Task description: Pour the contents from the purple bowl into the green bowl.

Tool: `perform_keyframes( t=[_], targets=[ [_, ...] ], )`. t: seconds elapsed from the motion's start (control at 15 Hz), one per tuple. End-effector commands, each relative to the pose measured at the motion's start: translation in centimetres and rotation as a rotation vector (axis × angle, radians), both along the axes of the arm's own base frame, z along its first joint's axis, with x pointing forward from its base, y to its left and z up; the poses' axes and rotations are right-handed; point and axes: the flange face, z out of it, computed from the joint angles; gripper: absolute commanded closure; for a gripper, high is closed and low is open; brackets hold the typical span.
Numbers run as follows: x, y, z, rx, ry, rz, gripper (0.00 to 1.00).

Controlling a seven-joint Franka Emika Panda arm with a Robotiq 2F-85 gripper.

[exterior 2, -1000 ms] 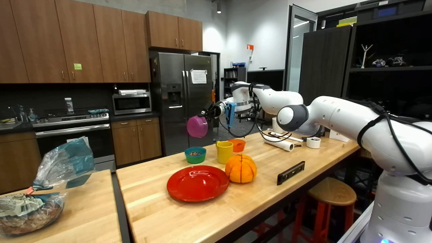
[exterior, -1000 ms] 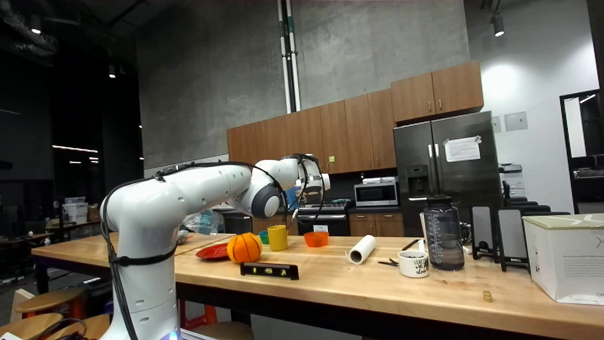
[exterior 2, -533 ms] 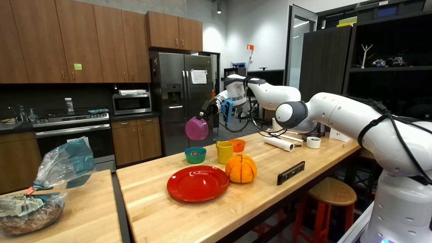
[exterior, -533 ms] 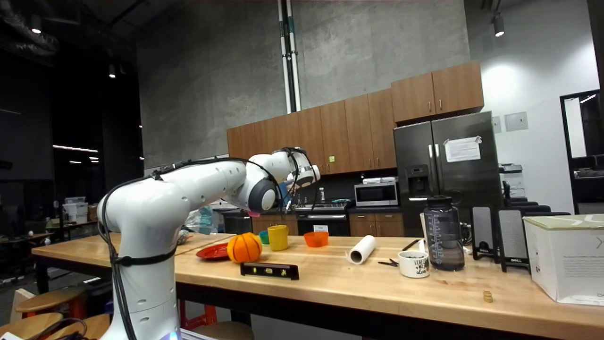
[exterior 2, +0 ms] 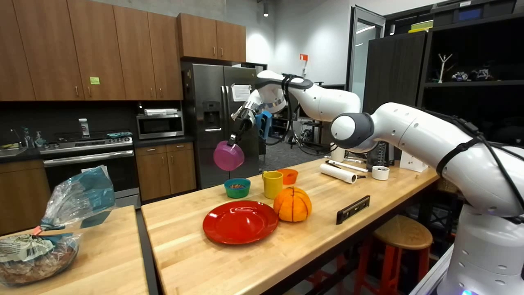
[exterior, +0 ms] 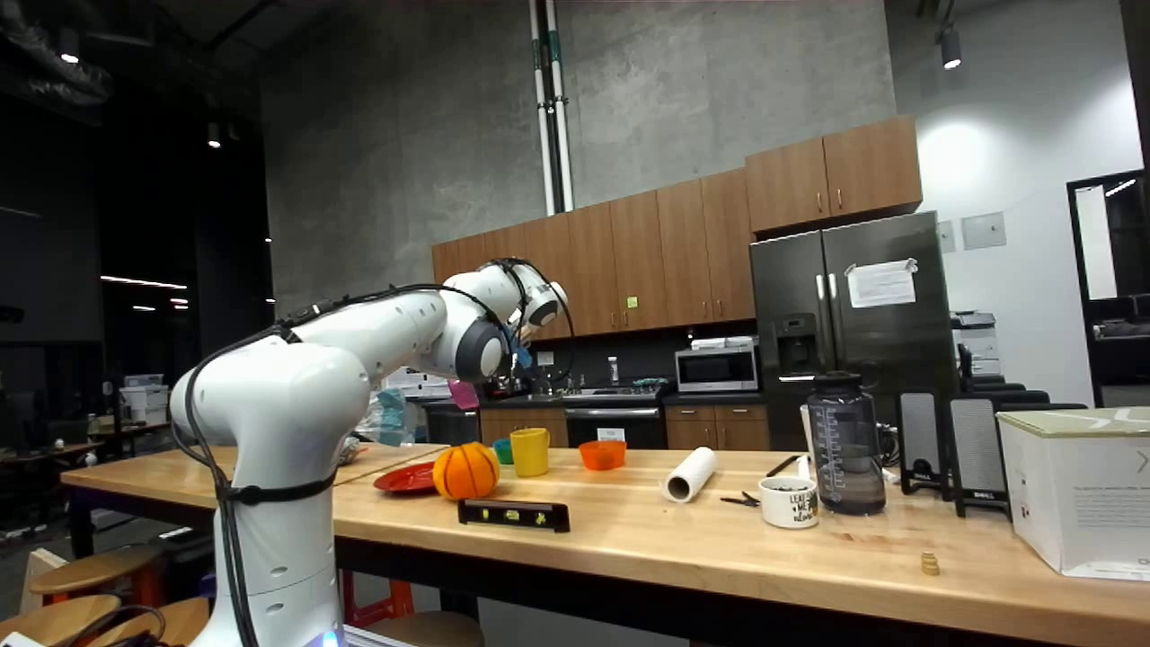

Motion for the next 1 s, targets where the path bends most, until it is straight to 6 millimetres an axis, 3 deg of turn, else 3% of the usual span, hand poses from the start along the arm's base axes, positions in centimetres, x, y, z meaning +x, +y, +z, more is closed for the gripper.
perform_keyframes(
  t=[0.0,0.2,0.53,0.93],
  targets=[
    [-0.7,2.9,2.5,-0.138,-0.132,0.018,0.99],
    [-0.7,5.7,3.1,-0.240,-0.232,-0.002,0.99],
    [0.3,10.2,2.2,-0.398,-0.415,-0.079,0.99],
    [0.2,14.2,-1.4,-0.581,-0.529,-0.086,0.99]
  ],
)
